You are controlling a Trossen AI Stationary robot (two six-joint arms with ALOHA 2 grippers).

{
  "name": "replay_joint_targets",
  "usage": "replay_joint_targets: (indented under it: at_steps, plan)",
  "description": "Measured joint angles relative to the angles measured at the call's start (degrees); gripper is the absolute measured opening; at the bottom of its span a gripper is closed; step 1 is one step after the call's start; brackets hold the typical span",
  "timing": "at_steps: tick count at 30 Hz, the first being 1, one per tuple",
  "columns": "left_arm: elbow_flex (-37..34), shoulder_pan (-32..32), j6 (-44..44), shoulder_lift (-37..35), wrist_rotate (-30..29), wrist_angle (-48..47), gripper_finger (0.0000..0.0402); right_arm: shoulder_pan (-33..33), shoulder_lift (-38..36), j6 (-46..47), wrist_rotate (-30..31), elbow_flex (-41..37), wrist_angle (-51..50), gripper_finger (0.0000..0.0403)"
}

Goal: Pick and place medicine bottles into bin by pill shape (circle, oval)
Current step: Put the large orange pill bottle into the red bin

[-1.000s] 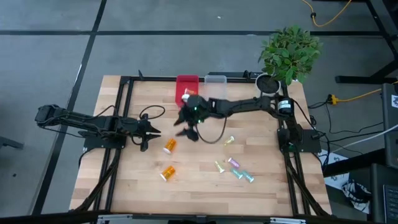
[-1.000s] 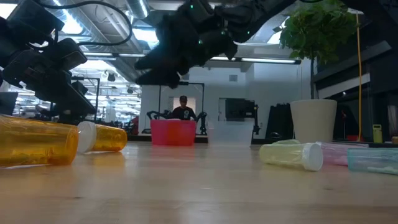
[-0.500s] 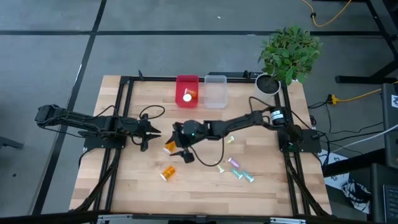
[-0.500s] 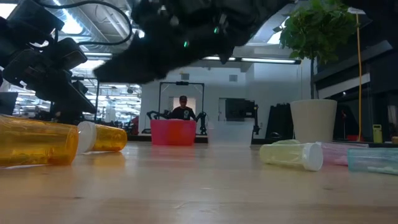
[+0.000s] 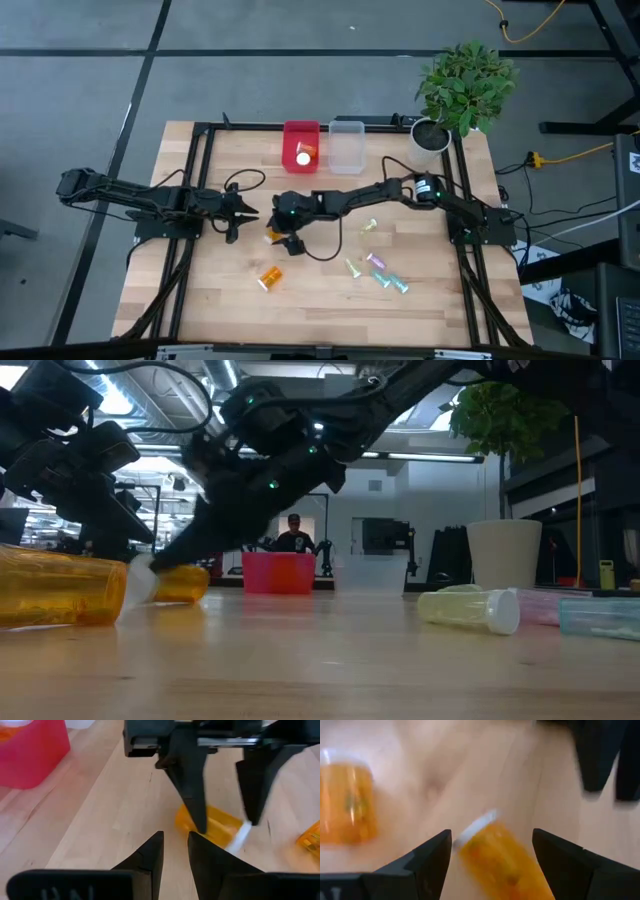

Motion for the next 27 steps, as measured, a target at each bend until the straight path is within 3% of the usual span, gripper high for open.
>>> replay_joint_targets:
  at_steps: [27]
  plan:
    - [0.00,0.00,-0.02,0.00,-0.02,0.04,0.0082,-0.62,0.50,7.73,4.92,0.19,-5.38,0.0280]
